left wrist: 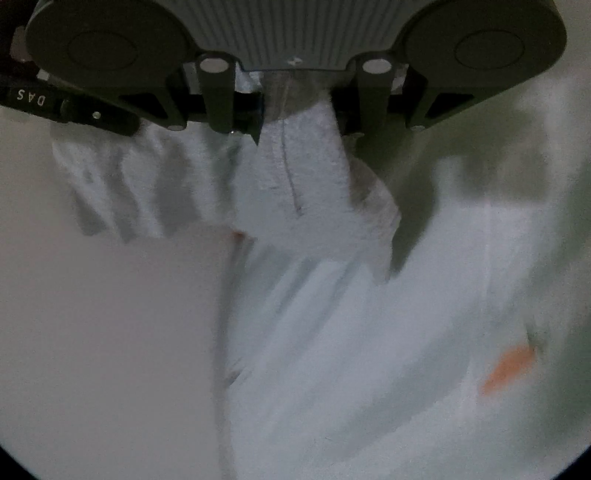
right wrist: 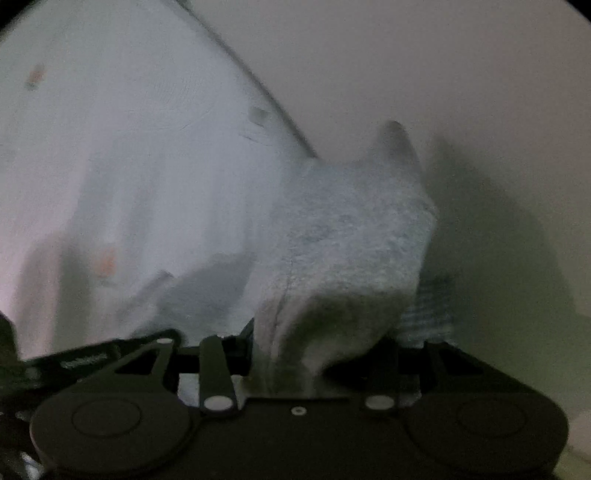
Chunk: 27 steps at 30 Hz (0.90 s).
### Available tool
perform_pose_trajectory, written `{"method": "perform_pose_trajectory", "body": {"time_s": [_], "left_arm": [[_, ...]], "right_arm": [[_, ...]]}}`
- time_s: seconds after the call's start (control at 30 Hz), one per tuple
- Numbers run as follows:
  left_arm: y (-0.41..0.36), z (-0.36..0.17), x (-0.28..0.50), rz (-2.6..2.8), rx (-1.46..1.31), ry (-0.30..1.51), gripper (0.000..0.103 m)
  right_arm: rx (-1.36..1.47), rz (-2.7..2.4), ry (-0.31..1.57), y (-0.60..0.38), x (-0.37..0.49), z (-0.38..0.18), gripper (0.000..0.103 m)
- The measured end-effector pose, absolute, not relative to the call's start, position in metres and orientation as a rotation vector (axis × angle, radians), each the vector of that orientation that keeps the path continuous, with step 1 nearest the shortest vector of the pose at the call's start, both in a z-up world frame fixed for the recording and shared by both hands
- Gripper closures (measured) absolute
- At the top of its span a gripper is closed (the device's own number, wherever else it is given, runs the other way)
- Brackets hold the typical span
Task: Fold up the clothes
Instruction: 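Carry the folded hoodie with both grippers onto the clothes stack, then open both grippers to release the hoodie on the stack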
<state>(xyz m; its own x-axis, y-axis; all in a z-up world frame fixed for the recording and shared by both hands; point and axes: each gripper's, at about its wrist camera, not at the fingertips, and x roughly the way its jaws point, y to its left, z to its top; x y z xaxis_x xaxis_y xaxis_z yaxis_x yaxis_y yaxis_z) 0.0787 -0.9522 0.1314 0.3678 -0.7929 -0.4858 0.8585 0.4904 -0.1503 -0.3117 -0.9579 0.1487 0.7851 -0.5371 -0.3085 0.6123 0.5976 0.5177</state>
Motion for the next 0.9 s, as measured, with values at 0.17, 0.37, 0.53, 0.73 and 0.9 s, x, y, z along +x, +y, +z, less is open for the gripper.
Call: {"method": "perform_pose_trajectory", "body": {"time_s": [0.17,0.37,0.53,0.73,0.9], "left_arm": [[-0.975,0.068,0.105,-1.013,0.156,0.672,0.064],[-0.973,0.056,0.114,-1.020,0.133,0.692,0.054],[-0.960,0.062,0.110,-1.008,0.158,0.685,0.049],[-0.931,0.075,0.090,-0.961,0.191,0.629,0.024],[-0.893,0.084,0.066,-0.996,0.147,0.611,0.011]], "right_arm": [[0.719,-0.805,0.183,-0.999,-0.299,0.089,0.042],[0.708,-0.836,0.191,-1.001,-0.305,0.077,0.023],[0.705,-0.859,0.227,-0.995,-0.301,0.087,0.014],[0.515,-0.951,0.293,-0.959,-0.302,0.110,0.006],[0.423,-1.029,0.308,-0.924,-0.321,0.127,0.005]]}}
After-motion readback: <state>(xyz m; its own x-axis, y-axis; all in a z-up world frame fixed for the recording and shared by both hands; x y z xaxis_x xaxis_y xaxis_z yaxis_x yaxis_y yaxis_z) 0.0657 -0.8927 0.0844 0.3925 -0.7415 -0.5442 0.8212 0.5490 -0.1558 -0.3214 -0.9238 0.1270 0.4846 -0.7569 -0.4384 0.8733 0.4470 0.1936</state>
